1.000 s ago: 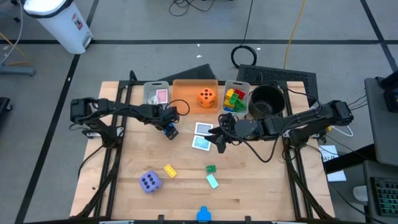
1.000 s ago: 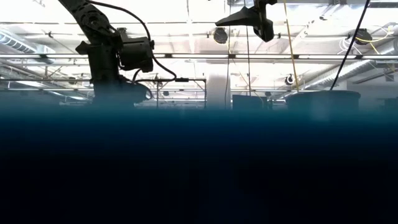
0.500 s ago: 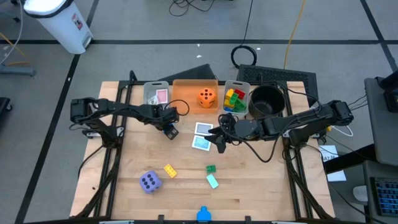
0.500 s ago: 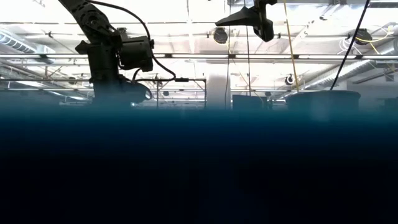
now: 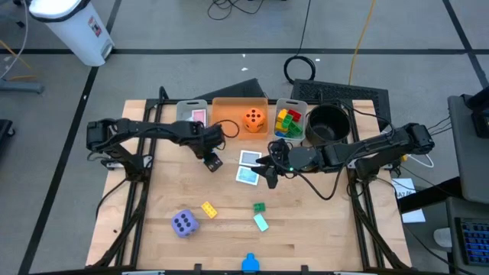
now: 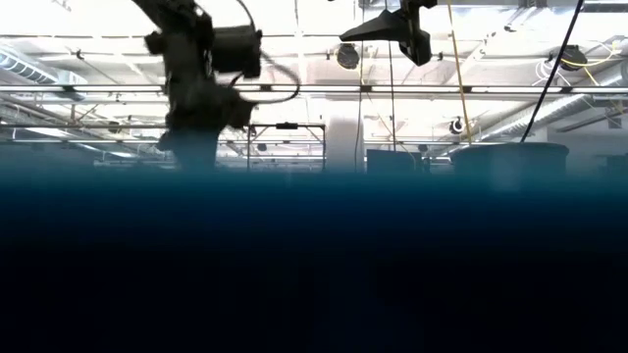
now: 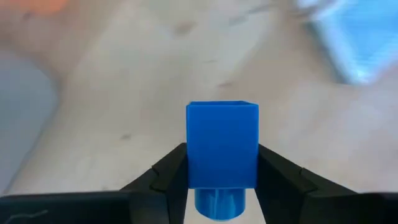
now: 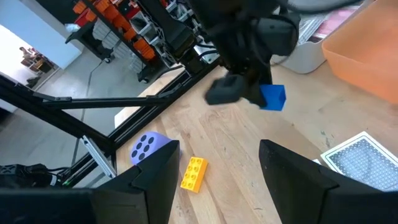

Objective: Pick & Place Toys
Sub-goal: Put the blue game piece into the right gray bin

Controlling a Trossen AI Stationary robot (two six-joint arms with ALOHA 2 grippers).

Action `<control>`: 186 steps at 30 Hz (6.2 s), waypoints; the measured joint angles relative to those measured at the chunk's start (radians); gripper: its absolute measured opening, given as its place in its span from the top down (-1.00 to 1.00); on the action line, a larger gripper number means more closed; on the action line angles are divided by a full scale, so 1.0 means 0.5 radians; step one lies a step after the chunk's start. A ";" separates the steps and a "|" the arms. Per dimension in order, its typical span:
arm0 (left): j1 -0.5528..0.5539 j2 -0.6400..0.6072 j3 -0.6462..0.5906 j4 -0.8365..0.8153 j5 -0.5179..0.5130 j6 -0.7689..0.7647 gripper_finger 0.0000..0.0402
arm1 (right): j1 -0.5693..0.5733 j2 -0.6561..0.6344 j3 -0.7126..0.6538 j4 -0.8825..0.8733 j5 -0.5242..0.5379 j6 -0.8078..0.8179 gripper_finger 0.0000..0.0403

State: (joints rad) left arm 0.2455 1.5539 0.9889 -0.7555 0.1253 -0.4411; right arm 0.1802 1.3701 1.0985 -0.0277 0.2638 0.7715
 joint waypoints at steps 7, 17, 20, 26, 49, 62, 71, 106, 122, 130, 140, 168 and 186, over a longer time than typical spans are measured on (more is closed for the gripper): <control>-0.072 -0.028 0.439 -0.235 0.373 0.233 0.31 | 0.010 0.000 0.000 0.002 -0.009 -0.086 -0.04; -0.142 -0.049 0.835 0.134 1.070 0.318 0.18 | 0.189 0.037 0.002 0.298 -0.001 -0.534 -0.04; -0.174 -0.048 0.845 0.250 1.078 0.285 0.22 | 0.209 0.034 0.002 0.370 0.093 -0.567 -0.04; -0.239 -0.045 0.845 0.333 1.156 0.237 0.31 | 0.204 0.037 0.002 0.363 0.211 -0.640 -0.04; -0.287 -0.045 0.842 0.718 1.583 -0.143 0.20 | 0.344 0.037 0.001 0.635 0.215 -1.068 -0.04; -0.249 -0.007 0.840 0.741 1.646 -0.212 0.31 | 0.402 0.037 0.001 0.735 0.309 -1.271 -0.04; -0.217 0.078 0.839 0.923 1.765 -0.317 0.21 | 0.412 0.035 0.000 0.700 0.313 -1.275 -0.04; -0.166 0.205 0.841 1.186 2.035 -0.543 0.31 | 0.440 0.039 0.000 0.488 0.405 -1.474 -0.04; -0.164 0.245 0.842 1.203 1.979 -0.571 0.31 | 0.415 0.038 0.000 0.628 0.410 -1.658 -0.04; -0.164 0.260 0.842 1.333 1.982 -0.628 0.18 | 0.415 0.038 0.000 0.607 0.412 -1.682 -0.04; -0.148 0.259 0.842 1.399 2.000 -0.694 0.31 | 0.415 0.036 0.002 0.581 0.415 -1.700 -0.04; -0.138 0.257 0.842 1.480 1.987 -0.695 -0.30 | 0.415 0.037 0.002 0.616 0.477 -1.671 0.36; 0.311 -0.092 0.842 1.624 2.174 -0.722 -0.19 | 0.304 -0.136 0.000 0.515 0.678 -1.389 0.36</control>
State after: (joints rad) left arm 0.4010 1.5080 1.4097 0.0566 1.2125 -0.8023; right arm 0.3320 1.3020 1.0985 0.2297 0.6029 0.0769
